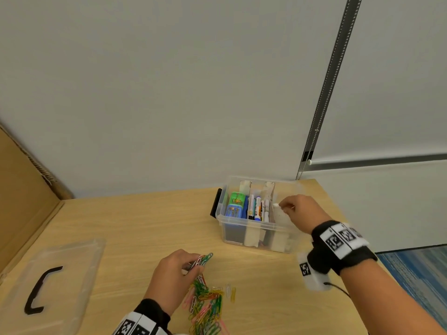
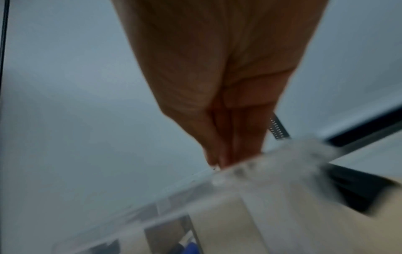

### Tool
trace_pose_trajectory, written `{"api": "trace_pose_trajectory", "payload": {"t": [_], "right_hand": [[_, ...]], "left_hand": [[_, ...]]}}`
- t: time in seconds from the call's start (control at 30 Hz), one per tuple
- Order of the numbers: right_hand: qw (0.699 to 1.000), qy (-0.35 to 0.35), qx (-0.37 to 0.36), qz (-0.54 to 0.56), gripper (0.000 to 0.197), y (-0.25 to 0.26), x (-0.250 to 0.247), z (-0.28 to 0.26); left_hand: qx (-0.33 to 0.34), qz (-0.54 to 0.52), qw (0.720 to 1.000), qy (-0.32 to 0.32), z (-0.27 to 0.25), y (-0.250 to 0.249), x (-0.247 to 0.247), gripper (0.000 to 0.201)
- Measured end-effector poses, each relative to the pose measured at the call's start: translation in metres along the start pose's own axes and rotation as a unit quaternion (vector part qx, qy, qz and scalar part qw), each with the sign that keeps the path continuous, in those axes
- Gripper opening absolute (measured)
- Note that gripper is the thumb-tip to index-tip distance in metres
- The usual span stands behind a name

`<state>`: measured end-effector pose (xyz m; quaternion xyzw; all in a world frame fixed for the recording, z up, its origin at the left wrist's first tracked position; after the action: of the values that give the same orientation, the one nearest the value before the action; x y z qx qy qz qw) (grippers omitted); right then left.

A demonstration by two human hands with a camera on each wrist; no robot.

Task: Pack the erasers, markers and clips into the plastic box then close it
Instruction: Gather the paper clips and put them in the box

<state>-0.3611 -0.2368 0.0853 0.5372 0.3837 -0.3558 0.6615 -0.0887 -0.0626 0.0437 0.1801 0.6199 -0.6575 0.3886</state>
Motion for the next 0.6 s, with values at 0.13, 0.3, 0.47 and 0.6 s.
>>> {"api": "trace_pose_trajectory", "payload": {"t": [0.13,0.3,0.47,0.6], "right_hand": [[0.978,-0.203,-0.033,0.043,0.032,-0.029,-0.022,-0.055],[0.977,-0.2,-0.037,0.066,0.046,-0.049,0.007,-0.08],[0.967,-0.236,-0.052,0.078,0.046,-0.05,0.008,-0.082],[0.969,-0.235,-0.051,0.057,0.053,-0.051,0.01,-0.08]], "left_hand": [[0.039,-0.05,0.998,-0.003,0.015,-0.045,0.001,0.019],[0.127,-0.079,0.989,0.006,0.055,-0.142,0.029,0.025],[0.207,0.037,0.977,0.047,0.092,-0.214,0.097,0.017],[0.188,0.198,0.949,0.161,0.108,-0.215,0.158,0.019]]}}
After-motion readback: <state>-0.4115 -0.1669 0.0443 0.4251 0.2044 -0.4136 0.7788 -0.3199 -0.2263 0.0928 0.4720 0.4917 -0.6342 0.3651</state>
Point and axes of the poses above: each hand's wrist, its own z-axis towards the middle knuckle, its own x-axis out of the palm, y = z × x, the point moved 9 cm from there along z, towards the middle knuckle, and after that the axes turned 10 degrees about -y, right-handed, at the moved point
